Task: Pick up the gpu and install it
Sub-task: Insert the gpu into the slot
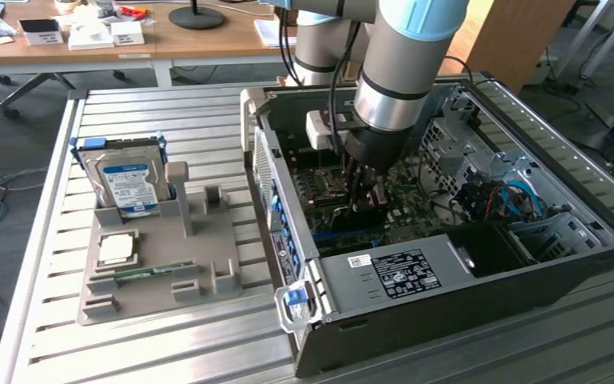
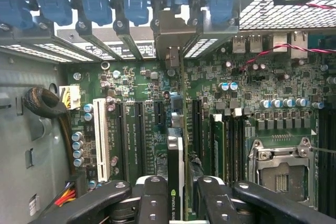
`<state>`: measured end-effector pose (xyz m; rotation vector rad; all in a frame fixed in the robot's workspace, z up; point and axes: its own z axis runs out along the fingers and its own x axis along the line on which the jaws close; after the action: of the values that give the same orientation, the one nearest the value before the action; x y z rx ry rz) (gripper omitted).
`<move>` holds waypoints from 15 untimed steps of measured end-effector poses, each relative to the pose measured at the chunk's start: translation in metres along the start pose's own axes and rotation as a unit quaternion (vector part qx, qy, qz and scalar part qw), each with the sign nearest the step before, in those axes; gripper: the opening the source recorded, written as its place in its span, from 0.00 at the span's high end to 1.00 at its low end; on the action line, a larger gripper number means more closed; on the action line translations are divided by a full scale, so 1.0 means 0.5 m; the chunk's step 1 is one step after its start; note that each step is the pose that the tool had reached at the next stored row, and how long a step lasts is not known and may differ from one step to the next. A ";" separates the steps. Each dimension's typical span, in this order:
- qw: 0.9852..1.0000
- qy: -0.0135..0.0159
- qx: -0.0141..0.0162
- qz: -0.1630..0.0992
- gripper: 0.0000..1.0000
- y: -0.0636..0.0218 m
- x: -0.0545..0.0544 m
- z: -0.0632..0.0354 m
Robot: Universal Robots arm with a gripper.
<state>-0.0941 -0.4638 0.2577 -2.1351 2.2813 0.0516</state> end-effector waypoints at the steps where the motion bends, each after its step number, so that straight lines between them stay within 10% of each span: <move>1: 1.000 0.000 0.000 0.000 0.74 0.000 0.000 0.000; 15: 1.000 0.000 0.000 0.000 0.74 0.000 0.000 0.003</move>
<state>-0.0942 -0.4638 0.2561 -2.1348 2.2814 0.0516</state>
